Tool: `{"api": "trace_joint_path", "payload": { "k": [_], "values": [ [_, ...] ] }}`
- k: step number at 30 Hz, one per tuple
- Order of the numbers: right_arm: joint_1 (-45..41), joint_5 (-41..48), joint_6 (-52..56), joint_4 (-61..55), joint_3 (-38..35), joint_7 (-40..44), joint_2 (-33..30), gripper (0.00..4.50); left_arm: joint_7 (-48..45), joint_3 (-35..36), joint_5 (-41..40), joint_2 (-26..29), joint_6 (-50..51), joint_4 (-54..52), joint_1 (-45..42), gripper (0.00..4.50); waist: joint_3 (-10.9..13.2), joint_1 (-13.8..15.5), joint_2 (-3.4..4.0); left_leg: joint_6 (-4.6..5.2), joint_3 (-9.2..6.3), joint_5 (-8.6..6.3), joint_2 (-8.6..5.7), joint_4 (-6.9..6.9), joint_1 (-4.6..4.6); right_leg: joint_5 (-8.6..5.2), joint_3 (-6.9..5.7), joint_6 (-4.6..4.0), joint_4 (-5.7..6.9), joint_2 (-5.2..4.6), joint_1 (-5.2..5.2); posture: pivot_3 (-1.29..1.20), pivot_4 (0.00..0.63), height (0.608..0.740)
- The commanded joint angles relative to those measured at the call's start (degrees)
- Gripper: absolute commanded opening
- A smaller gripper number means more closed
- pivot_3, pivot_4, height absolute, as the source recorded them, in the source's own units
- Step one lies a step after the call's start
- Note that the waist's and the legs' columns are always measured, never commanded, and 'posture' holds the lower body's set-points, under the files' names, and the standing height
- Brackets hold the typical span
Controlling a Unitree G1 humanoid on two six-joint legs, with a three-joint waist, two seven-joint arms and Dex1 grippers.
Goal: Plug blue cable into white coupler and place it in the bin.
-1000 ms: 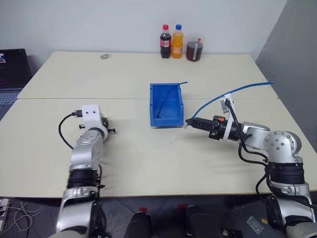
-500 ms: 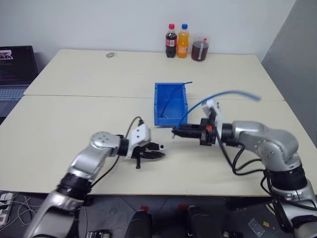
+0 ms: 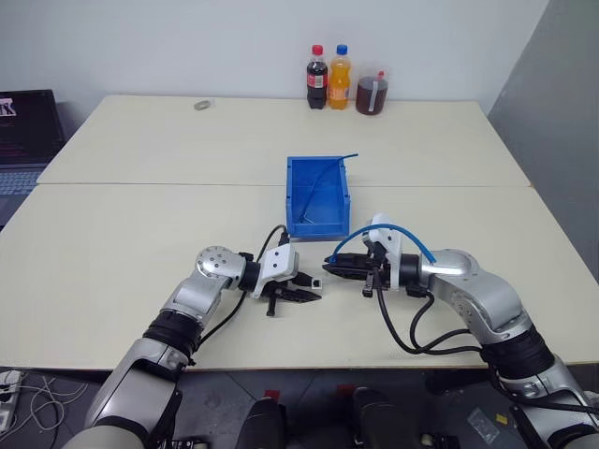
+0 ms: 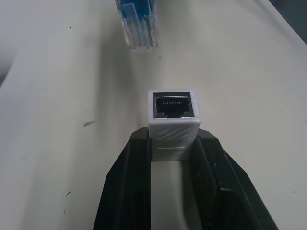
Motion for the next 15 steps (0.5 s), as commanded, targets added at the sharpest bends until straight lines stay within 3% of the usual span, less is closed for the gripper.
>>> {"api": "trace_joint_path", "payload": {
  "k": [1,15],
  "values": [
    [0.04,-0.01,-0.44,-2.16,0.38,1.45,0.88,0.16,0.32,1.17,0.98,0.43,0.90,-0.20,0.57,0.77,0.00,0.00,0.00,0.00,0.00,0.00,0.00,0.00,0.00,0.00,0.00,0.00,0.00,0.00,0.00,0.00,0.150,0.740],
    [-0.04,-6.69,-6.32,5.25,3.75,4.55,2.56,0.16,1.48,1.64,1.30,0.55,3.03,-3.75,2.80,0.77,-0.01,-0.07,0.01,0.00,-0.03,0.00,0.01,0.00,0.04,0.00,-0.01,0.00,0.01,0.02,0.03,0.00,0.150,0.740]
  ]
}}
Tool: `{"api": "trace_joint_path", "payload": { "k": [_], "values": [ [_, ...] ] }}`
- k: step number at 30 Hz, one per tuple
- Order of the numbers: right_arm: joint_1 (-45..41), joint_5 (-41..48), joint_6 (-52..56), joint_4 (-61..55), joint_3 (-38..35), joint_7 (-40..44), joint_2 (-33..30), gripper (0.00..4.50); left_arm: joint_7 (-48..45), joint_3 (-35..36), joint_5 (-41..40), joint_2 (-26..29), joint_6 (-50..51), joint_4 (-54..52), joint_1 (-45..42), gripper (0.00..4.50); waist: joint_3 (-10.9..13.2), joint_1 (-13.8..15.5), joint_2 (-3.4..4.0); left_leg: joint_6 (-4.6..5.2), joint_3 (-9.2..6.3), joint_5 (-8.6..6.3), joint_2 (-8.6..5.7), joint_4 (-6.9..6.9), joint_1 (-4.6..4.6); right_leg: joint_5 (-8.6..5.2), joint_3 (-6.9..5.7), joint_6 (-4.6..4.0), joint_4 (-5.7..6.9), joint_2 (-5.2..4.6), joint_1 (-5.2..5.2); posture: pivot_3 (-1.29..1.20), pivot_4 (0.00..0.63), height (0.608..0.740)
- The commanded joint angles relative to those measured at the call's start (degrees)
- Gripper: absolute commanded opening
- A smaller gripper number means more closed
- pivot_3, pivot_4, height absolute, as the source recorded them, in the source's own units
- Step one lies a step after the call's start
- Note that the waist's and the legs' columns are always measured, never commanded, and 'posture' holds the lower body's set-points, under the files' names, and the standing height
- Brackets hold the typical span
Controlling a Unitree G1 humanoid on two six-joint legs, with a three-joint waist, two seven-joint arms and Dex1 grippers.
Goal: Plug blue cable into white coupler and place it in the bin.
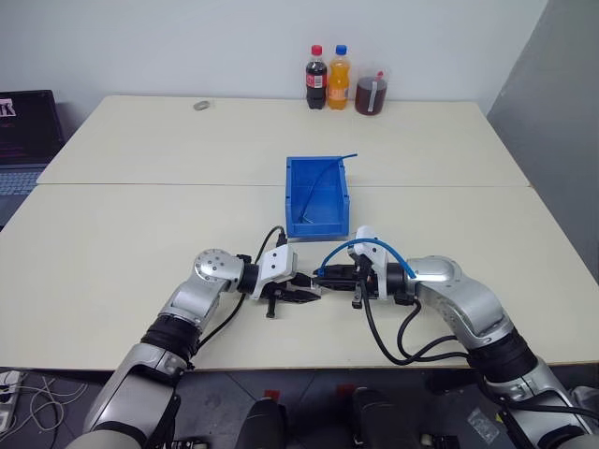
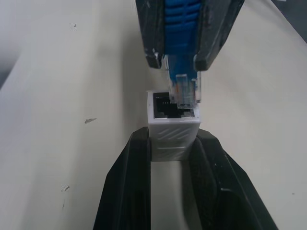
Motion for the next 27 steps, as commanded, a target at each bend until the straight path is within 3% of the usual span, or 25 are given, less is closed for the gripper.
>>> {"api": "trace_joint_path", "payload": {
  "k": [1,17,27],
  "values": [
    [-0.34,-2.11,-2.38,1.98,0.49,1.09,0.08,0.16,0.21,0.43,1.03,0.49,0.88,-1.19,0.84,0.77,0.00,0.00,0.01,0.00,0.00,0.00,0.00,0.00,0.01,0.01,0.00,-0.02,0.01,0.00,0.00,0.00,0.150,0.740],
    [-0.22,-9.26,-10.03,4.52,4.78,5.49,-1.54,0.16,0.05,0.86,0.98,0.45,2.38,-3.85,1.93,0.77,-0.04,0.00,0.01,0.00,0.00,0.00,0.00,0.00,0.05,0.03,0.00,-0.05,0.01,0.00,0.04,0.00,0.150,0.740],
    [-3.58,-10.56,-8.90,8.85,7.13,10.05,0.11,0.16,0.37,1.18,0.78,0.82,3.20,-5.84,2.81,0.77,-0.09,-0.15,0.02,0.00,0.00,0.00,0.00,0.00,0.11,0.03,0.00,-0.06,0.03,0.00,0.08,0.00,0.150,0.740]
  ]
}}
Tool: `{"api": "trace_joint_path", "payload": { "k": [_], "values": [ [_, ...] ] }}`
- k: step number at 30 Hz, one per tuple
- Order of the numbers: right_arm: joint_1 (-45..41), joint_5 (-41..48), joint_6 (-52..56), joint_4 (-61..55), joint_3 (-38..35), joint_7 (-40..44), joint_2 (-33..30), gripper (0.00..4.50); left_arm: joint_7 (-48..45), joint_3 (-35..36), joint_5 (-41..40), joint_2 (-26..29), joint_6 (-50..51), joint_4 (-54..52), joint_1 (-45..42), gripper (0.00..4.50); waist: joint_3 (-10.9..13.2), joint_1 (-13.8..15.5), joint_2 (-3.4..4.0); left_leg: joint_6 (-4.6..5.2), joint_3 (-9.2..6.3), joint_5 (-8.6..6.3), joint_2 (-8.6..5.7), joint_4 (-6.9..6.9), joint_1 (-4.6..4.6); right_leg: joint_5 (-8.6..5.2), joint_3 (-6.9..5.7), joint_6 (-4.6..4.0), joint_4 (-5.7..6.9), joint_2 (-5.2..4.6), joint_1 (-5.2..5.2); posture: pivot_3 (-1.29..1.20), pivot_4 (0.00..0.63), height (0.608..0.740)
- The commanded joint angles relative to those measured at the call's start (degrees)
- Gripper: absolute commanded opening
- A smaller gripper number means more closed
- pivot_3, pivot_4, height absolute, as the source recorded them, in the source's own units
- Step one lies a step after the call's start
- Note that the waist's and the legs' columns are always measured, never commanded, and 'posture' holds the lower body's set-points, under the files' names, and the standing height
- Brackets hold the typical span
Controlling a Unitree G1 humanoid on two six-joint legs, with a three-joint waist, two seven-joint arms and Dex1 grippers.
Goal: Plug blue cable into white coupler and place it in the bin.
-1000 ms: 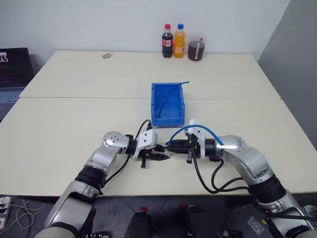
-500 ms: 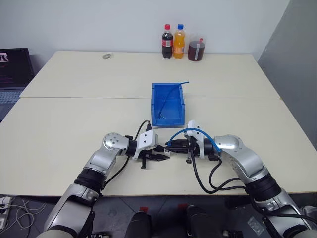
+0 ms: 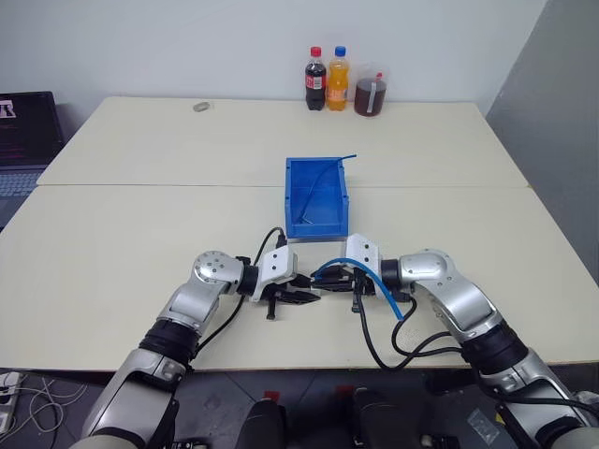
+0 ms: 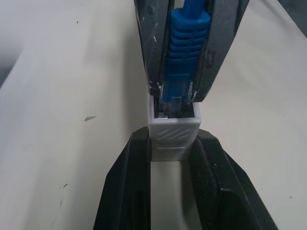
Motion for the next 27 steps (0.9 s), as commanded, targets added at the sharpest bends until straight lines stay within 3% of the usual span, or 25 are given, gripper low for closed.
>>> {"api": "trace_joint_path", "payload": {
  "k": [1,12,15,16,20,27],
  "values": [
    [-0.69,-1.22,2.48,4.04,3.33,3.60,0.65,0.16,-0.64,0.36,-0.04,0.68,0.74,-2.49,1.12,0.77,-0.01,-0.10,0.00,0.00,0.00,0.00,0.00,0.00,0.01,0.00,0.00,0.00,0.00,0.00,0.01,0.00,0.150,0.740],
    [0.74,-5.38,-2.57,12.11,5.97,6.86,0.09,0.16,1.32,1.26,0.04,1.69,2.29,-6.06,3.49,0.77,-0.26,-0.64,0.01,0.01,-0.01,-0.01,0.00,-0.03,0.14,0.00,0.01,-0.01,0.02,0.00,0.10,0.00,0.150,0.740],
    [0.61,-4.12,-1.62,12.27,4.51,6.07,0.94,0.16,1.83,1.52,-0.08,1.92,2.61,-6.72,4.01,0.77,-0.30,-0.68,0.00,0.07,-0.01,-0.04,0.00,-0.09,0.57,-0.05,0.01,-0.04,-0.03,0.00,0.49,0.00,0.150,0.740],
    [0.31,-3.11,-0.51,12.04,3.50,5.57,1.51,0.16,2.29,1.83,-0.19,1.86,2.47,-6.83,4.12,1.12,-0.30,-0.70,0.00,0.10,-0.01,-0.06,0.00,-0.11,0.67,-0.07,0.01,-0.05,-0.04,0.00,0.58,0.00,0.150,0.740],
    [-1.54,1.89,6.19,9.15,-2.39,2.72,3.87,0.16,2.98,4.37,-3.12,2.45,6.52,-10.24,4.50,1.83,-0.30,-0.86,0.00,0.19,-0.03,-0.12,0.01,-0.11,0.88,-0.24,0.00,0.10,0.00,0.02,0.77,0.00,0.150,0.740],
    [-8.47,18.67,32.79,-2.05,-17.10,-5.72,8.00,0.16,9.53,12.09,-9.82,4.77,20.04,-24.93,8.29,3.37,-0.16,-0.82,0.09,0.18,-0.16,-0.11,0.01,-0.07,0.75,-0.21,-0.08,0.05,0.03,-0.01,0.72,0.00,0.150,0.740]
  ]
}}
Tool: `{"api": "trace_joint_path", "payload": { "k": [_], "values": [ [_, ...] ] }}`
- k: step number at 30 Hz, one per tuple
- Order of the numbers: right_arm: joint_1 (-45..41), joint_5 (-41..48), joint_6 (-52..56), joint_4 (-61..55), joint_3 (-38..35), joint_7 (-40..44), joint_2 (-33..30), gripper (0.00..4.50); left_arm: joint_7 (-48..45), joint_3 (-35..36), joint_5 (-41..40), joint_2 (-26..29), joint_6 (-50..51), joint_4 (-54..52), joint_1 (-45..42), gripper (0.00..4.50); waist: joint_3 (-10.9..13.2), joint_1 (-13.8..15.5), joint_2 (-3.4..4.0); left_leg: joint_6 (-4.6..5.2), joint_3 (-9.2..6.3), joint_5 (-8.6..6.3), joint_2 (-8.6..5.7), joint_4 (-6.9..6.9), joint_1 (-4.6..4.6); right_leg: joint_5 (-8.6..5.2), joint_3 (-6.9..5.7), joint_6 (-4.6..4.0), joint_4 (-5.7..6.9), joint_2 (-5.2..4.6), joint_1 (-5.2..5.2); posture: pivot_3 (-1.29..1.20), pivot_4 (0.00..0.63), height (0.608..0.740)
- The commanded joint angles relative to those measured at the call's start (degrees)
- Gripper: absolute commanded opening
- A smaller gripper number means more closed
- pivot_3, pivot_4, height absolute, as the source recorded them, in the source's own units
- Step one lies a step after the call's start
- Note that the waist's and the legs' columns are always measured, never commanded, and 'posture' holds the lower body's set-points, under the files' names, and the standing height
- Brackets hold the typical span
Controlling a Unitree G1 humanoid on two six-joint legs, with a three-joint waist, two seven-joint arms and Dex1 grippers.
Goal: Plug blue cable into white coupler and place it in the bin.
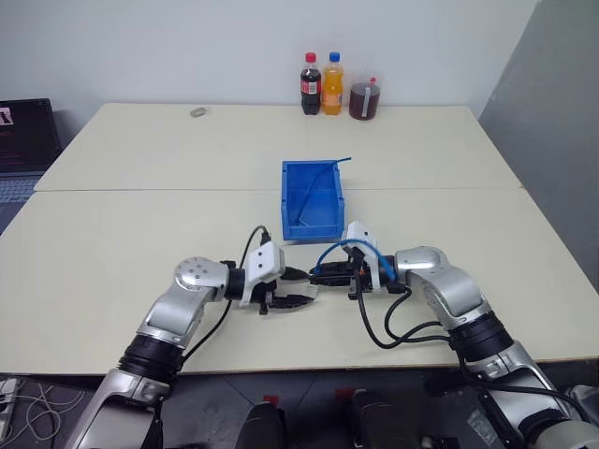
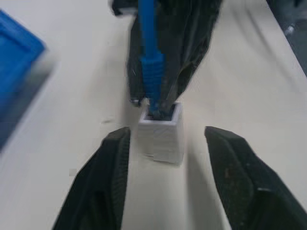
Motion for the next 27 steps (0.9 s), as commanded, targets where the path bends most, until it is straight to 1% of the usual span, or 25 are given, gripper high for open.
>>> {"api": "trace_joint_path", "payload": {
  "k": [1,4,5,6,8,10,13,16,17,19,21,23,25,26,27],
  "values": [
    [-8.11,10.67,15.72,-5.25,-9.78,-5.86,2.81,0.16,5.28,5.43,-4.79,0.81,7.85,-10.75,1.99,3.55,0.06,-0.01,0.03,0.00,0.00,0.00,0.00,0.00,-0.01,0.00,0.01,0.00,-0.01,0.00,-0.01,0.00,0.150,0.740],
    [-16.13,13.01,22.28,0.76,-15.51,-11.19,4.72,0.16,12.64,10.09,-6.86,-0.19,13.01,-18.36,3.57,4.13,0.20,-0.19,0.04,0.00,0.02,0.00,0.02,0.00,-0.09,0.10,0.05,-0.16,0.02,0.00,-0.13,0.00,0.150,0.740],
    [-19.68,12.48,22.19,4.70,-16.83,-12.97,5.32,0.16,16.09,11.76,-7.83,-1.10,15.40,-21.99,4.34,4.26,0.20,-0.17,0.05,0.00,-0.03,0.00,0.03,-0.01,-0.14,0.11,-0.03,-0.18,0.02,0.00,-0.17,0.00,0.150,0.740],
    [-22.04,12.10,22.07,7.35,-17.60,-14.15,5.69,0.16,18.48,12.78,-8.59,-1.67,17.29,-24.59,4.89,4.49,0.20,-0.17,0.05,0.00,-0.04,0.00,0.03,-0.02,-0.15,0.11,-0.03,-0.18,0.01,0.01,-0.17,0.00,0.150,0.740],
    [-27.43,10.23,21.36,15.91,-19.32,-17.87,6.80,0.16,22.62,13.87,-9.15,-2.94,19.96,-28.89,5.92,4.49,0.20,-0.18,0.04,0.00,-0.04,0.00,0.03,-0.04,-0.14,0.12,-0.04,-0.19,-0.01,0.01,-0.16,0.00,0.150,0.740],
    [-32.53,7.83,18.80,25.69,-19.51,-19.68,7.40,0.16,27.35,15.15,-9.63,-4.73,22.45,-32.11,6.41,4.49,0.20,-0.07,0.04,0.00,0.03,0.00,0.00,-0.07,-0.14,0.12,0.03,-0.19,-0.05,-0.02,-0.16,0.00,0.150,0.740],
    [-38.81,4.00,12.21,40.43,-19.07,-20.81,8.00,0.16,33.77,16.82,-10.49,-7.33,25.91,-35.96,7.04,4.49,0.20,0.02,0.03,0.00,0.07,0.00,-0.03,-0.05,-0.19,0.13,0.03,-0.19,-0.07,-0.06,-0.16,0.00,0.150,0.740],
    [-44.02,2.38,5.86,52.98,-21.53,-23.98,9.07,0.16,37.74,17.39,-10.82,-8.80,27.99,-38.84,8.46,4.49,0.21,-0.15,0.02,0.00,0.14,0.00,-0.02,-0.03,-0.23,0.13,0.06,-0.19,-0.09,-0.07,-0.19,0.00,0.150,0.740],
    [-45.21,2.19,4.44,55.83,-22.12,-24.08,9.17,0.87,38.53,17.31,-10.99,-9.04,28.50,-39.27,8.62,4.50,0.21,-0.16,0.02,0.00,0.21,0.00,-0.02,-0.08,-0.23,0.13,0.12,-0.20,-0.08,-0.07,-0.24,0.00,0.150,0.740],
    [-47.32,0.68,0.77,60.91,-22.41,-24.72,9.61,1.30,39.74,16.98,-11.28,-9.26,28.99,-40.61,9.79,4.50,0.21,-0.18,0.02,-0.01,0.20,0.00,-0.01,-0.07,-0.30,0.13,0.10,-0.20,-0.08,-0.07,-0.29,0.00,0.150,0.740],
    [-48.78,-0.72,-1.42,63.91,-22.29,-24.74,9.85,1.85,40.40,16.92,-11.81,-9.14,29.22,-41.34,10.49,4.50,0.21,-0.19,0.02,-0.01,0.24,0.00,-0.01,-0.07,-0.43,0.14,0.12,-0.20,-0.07,-0.07,-0.41,0.00,0.150,0.740],
    [-49.67,-2.05,-3.00,65.50,-21.78,-23.74,9.87,2.40,40.63,17.05,-12.13,-8.91,28.97,-41.33,11.06,4.50,0.21,-0.18,0.02,-0.02,0.25,0.00,-0.01,-0.05,-0.62,0.14,0.13,-0.20,-0.03,-0.07,-0.63,0.00,0.150,0.740],
    [-50.05,-3.27,-4.20,66.57,-21.46,-23.71,9.72,2.85,40.82,17.04,-12.25,-8.80,28.64,-41.04,11.36,4.50,0.21,-0.17,0.02,-0.03,0.22,0.01,-0.01,-0.02,-0.81,0.16,0.09,-0.19,0.00,-0.07,-0.78,0.00,0.150,0.740],
    [-50.08,-3.86,-4.89,66.91,-21.33,-23.84,9.58,2.92,41.03,17.03,-12.33,-8.84,28.61,-40.88,11.40,4.50,0.21,-0.16,0.02,-0.03,0.21,0.01,-0.01,-0.02,-0.82,0.16,0.09,-0.19,-0.01,-0.07,-0.79,0.00,0.150,0.740],
    [-50.01,-4.78,-6.01,67.05,-21.02,-24.12,9.37,3.28,41.23,16.97,-12.27,-8.74,28.62,-40.79,11.48,4.50,0.21,-0.16,0.02,-0.03,0.22,0.01,-0.01,-0.02,-0.84,0.16,0.09,-0.19,-0.02,-0.07,-0.79,0.00,0.150,0.740]
  ]
}}
